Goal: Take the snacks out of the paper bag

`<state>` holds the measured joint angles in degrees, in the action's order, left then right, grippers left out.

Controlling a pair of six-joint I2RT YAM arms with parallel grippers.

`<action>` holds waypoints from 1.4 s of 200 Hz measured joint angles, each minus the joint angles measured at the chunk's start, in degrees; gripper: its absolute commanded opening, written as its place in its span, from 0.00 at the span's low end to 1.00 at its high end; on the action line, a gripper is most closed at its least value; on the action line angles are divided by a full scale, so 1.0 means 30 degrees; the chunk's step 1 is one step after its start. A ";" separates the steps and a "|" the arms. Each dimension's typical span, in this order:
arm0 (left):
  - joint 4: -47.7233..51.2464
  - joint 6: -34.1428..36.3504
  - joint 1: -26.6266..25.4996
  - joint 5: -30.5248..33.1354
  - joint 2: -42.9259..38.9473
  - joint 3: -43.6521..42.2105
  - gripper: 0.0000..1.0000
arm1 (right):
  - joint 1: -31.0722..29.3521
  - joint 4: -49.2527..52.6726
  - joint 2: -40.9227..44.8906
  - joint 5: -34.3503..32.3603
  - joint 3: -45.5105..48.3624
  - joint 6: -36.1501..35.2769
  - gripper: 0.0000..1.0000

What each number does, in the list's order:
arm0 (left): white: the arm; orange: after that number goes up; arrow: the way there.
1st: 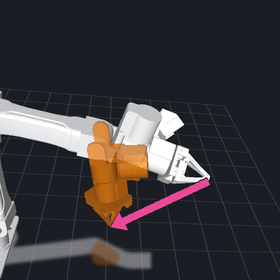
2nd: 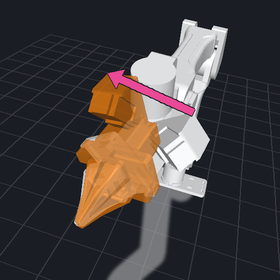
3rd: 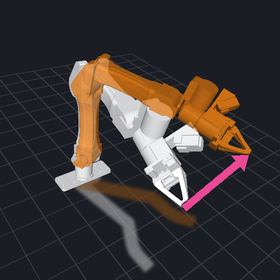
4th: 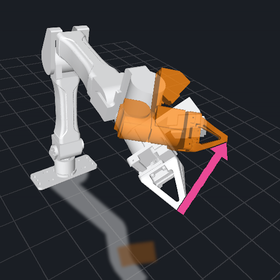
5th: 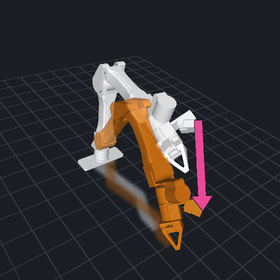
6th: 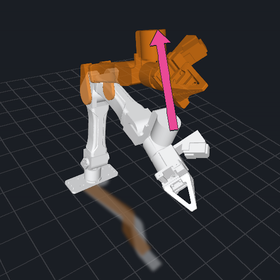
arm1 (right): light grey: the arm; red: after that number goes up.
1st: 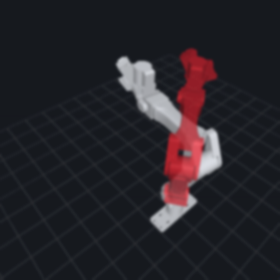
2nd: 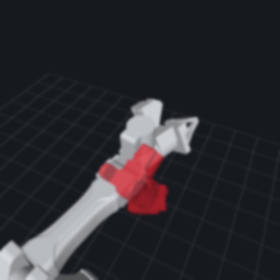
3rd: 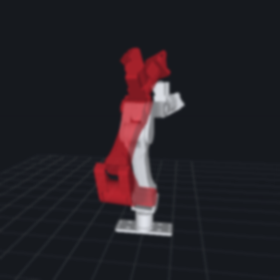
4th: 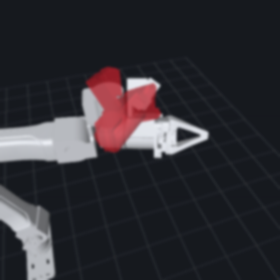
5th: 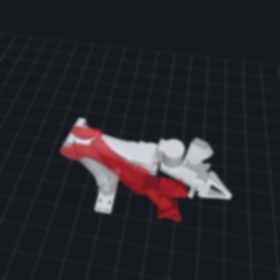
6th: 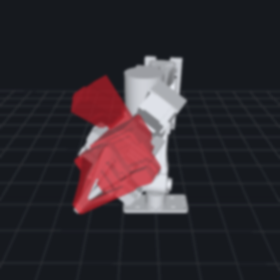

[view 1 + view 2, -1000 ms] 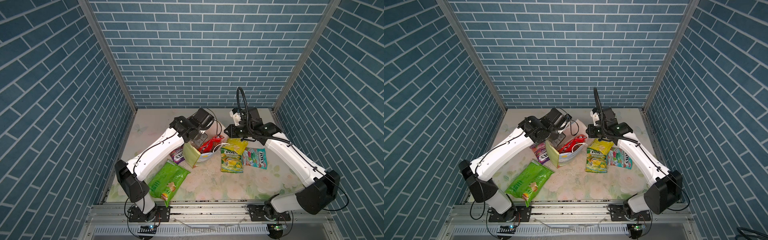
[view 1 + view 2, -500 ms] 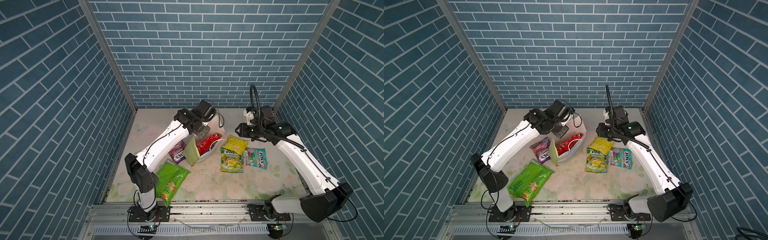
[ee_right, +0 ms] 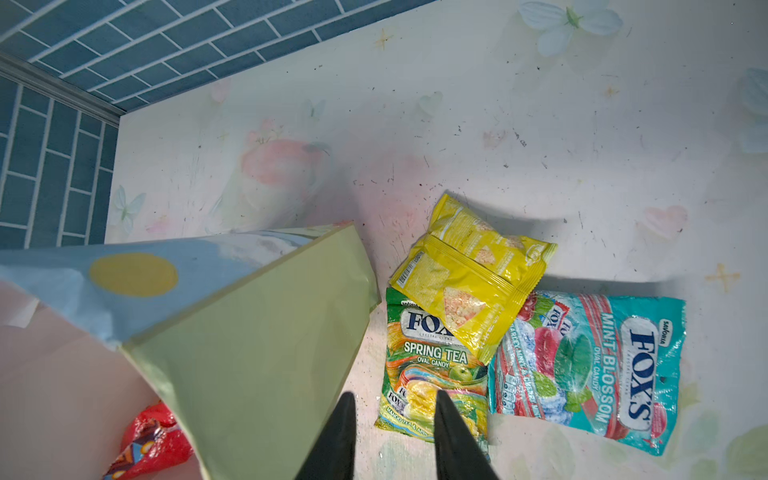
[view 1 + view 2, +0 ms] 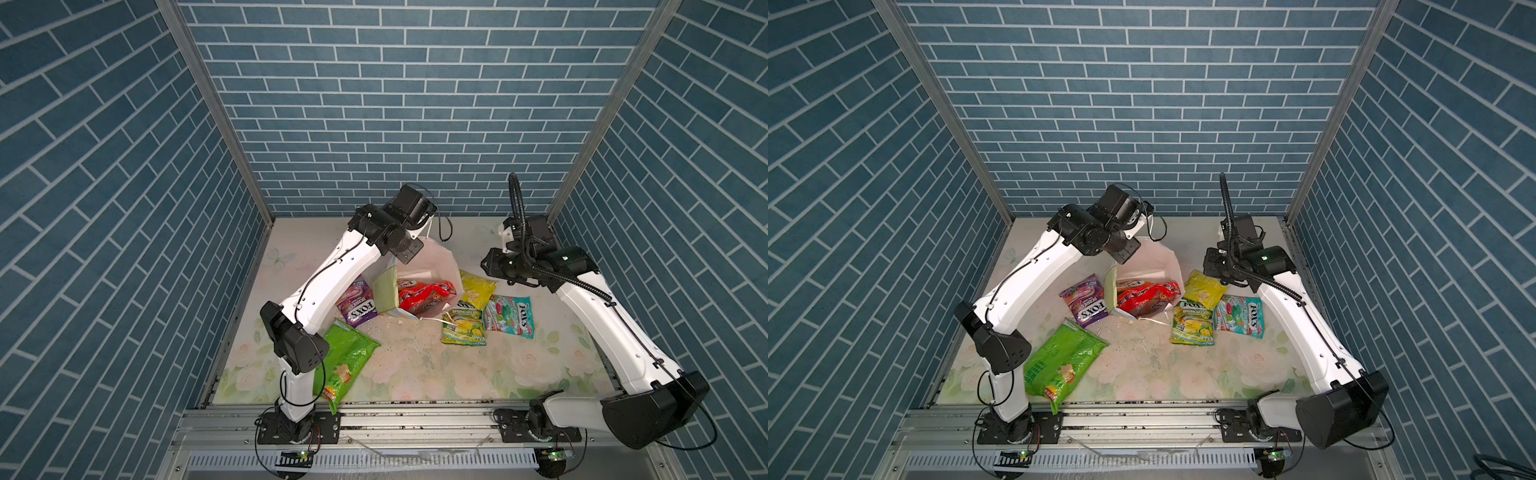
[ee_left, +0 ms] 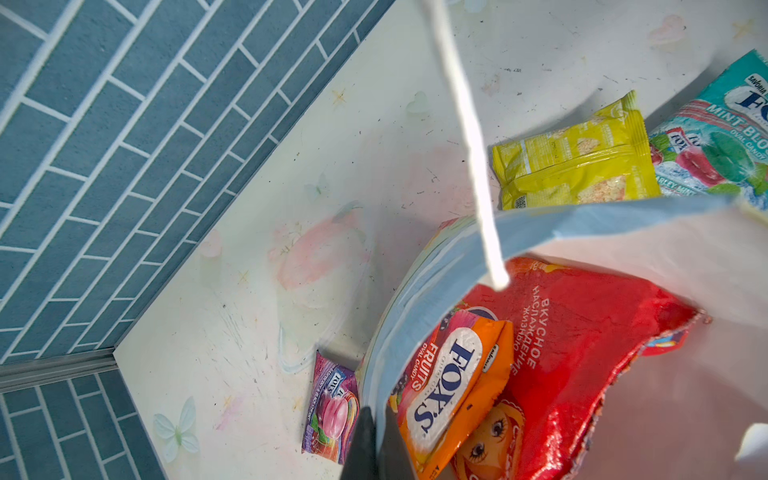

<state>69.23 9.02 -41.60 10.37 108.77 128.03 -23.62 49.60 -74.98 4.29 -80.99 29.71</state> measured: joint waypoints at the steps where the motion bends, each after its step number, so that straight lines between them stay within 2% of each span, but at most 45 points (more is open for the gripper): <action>1: 0.0007 0.0015 0.0000 -0.0007 0.0000 0.0007 0.00 | 0.0000 -0.0007 0.0007 0.0015 0.0007 0.0007 0.33; 97: 0.0124 0.0160 0.0000 -0.0073 -0.0007 0.0015 0.00 | -0.0568 -0.0153 0.1559 0.0721 0.0357 0.0539 0.29; 148: 0.0117 0.0138 -0.0022 0.0182 -0.0044 0.0015 0.00 | -0.3024 -0.0612 0.1610 0.1195 -0.0044 0.1122 0.26; 204: 0.0138 0.0138 -0.0714 0.0444 -0.0211 -0.0036 0.00 | -0.6615 -0.1268 0.2470 0.1596 0.0124 0.2317 0.25; 239: 0.0153 -0.0175 -0.1588 0.0474 -0.1115 -0.1042 0.00 | -0.8429 -0.2025 0.2907 0.1399 0.2157 0.3672 0.23; 280: 0.0197 -0.0896 -0.2091 0.0401 -0.2477 -0.2856 0.00 | -0.9566 -0.2492 0.2929 0.0656 0.4962 0.5501 0.22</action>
<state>69.82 6.33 -47.88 11.57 101.34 119.46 -52.31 42.13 -66.19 6.26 -66.11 46.22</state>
